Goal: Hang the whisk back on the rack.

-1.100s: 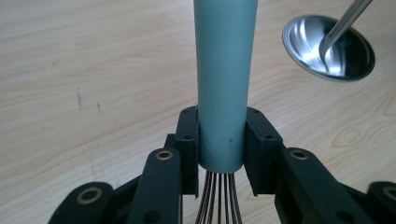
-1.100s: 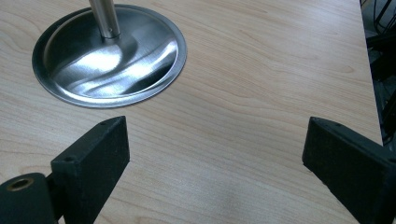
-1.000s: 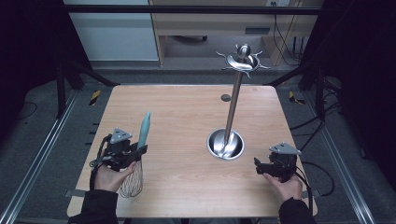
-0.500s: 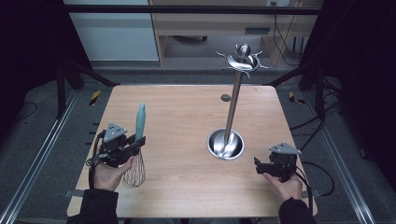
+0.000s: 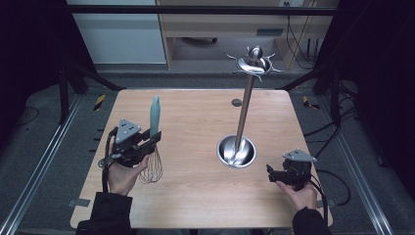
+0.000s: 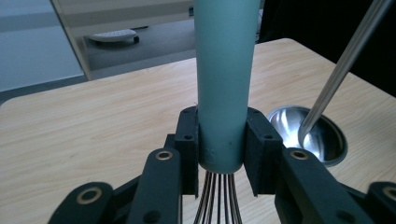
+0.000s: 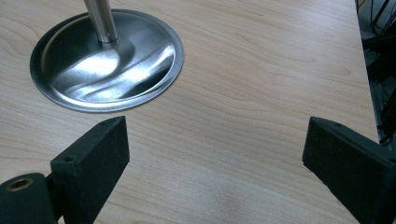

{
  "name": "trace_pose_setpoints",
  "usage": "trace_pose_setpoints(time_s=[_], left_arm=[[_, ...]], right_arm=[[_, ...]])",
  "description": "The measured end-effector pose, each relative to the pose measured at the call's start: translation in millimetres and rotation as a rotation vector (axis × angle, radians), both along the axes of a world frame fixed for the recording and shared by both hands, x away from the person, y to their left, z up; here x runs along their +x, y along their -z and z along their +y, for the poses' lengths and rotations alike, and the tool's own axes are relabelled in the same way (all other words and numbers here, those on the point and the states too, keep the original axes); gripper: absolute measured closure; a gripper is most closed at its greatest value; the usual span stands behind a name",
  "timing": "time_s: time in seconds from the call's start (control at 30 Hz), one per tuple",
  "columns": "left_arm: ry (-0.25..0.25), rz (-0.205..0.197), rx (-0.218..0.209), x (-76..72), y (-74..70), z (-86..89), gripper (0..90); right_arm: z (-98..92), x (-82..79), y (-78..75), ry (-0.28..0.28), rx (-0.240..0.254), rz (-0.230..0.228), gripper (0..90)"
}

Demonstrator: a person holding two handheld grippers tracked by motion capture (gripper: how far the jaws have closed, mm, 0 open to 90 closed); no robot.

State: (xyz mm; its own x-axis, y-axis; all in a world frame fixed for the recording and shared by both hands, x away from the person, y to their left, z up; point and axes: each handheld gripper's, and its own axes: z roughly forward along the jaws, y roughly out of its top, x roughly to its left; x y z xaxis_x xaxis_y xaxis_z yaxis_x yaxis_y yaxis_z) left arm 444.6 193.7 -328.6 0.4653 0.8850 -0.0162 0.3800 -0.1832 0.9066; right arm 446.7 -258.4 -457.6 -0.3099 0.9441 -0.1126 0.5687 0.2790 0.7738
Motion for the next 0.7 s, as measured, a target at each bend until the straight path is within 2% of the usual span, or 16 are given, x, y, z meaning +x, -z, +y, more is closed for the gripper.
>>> trace_pose_setpoints(time_s=[0.23,0.43,0.7], left_arm=[[0.030,-0.018,-0.013,1.8,-9.2,-13.6,69.4],[0.081,-0.038,-0.012,1.0,-15.6,-29.1,69.3],[0.099,-0.063,-0.011,2.0,-27.3,-45.8,69.3]], right_arm=[[-0.1,0.0,-0.1,-0.001,0.002,0.000,7.4],[-0.3,0.3,-0.1,-0.001,0.002,-0.002,7.4],[0.1,0.3,0.0,0.001,0.004,0.001,7.4]])
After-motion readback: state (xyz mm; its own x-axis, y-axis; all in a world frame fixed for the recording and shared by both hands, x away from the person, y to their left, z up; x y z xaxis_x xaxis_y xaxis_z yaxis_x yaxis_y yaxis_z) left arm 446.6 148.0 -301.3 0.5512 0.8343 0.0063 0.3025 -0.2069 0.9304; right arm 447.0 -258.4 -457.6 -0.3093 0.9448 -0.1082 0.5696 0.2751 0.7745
